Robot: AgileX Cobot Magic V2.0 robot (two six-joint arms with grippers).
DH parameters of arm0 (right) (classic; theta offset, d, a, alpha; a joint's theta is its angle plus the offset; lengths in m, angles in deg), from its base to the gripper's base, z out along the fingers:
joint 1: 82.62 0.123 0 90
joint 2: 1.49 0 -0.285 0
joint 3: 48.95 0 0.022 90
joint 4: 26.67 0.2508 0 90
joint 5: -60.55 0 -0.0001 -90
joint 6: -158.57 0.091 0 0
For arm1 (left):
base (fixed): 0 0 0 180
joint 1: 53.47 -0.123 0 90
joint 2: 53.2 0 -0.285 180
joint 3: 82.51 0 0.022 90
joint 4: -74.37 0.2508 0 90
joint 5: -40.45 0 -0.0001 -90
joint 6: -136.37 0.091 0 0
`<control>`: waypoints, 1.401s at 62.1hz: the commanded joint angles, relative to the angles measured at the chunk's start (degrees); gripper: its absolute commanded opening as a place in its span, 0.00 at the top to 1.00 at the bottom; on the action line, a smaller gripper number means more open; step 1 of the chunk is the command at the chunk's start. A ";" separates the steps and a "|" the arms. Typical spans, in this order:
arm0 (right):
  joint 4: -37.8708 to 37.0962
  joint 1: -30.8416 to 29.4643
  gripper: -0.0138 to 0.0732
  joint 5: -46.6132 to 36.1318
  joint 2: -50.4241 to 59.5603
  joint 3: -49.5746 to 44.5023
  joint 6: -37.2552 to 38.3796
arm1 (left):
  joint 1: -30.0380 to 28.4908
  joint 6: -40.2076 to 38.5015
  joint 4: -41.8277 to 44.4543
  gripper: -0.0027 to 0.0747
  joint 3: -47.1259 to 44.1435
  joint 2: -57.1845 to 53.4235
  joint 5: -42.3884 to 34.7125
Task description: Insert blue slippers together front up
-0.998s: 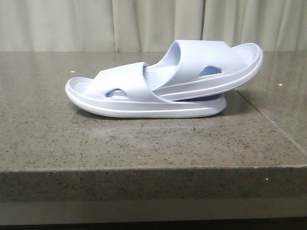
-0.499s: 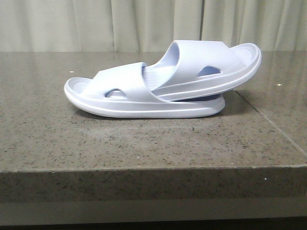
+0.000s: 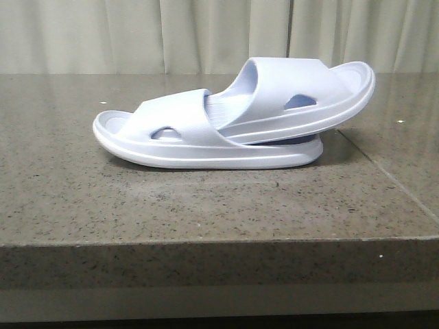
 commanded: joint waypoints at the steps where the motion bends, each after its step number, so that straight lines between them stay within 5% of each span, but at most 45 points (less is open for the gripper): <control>1: -0.13 -0.03 0.92 -3.23 -0.25 1.46 -0.24 | 0.25 -0.55 -0.05 0.99 -0.39 -1.01 -4.73; 35: -2.06 -0.03 0.92 -4.84 1.75 1.12 -0.29 | 0.25 -0.55 -0.05 0.99 -0.39 -1.01 -4.73; 60: -2.55 -0.11 0.92 -42.60 22.00 -26.37 -0.33 | 0.25 -0.55 -0.05 0.99 -0.39 -1.01 -4.73; 79: 0.74 -1.67 0.92 -55.64 33.72 -43.65 -0.28 | 0.25 -0.55 -0.05 0.99 -0.39 -1.01 -4.73; 87: 0.74 -2.15 0.92 -54.19 34.31 -43.39 -0.28 | 0.25 -0.55 -0.05 0.99 -0.39 -1.01 -4.73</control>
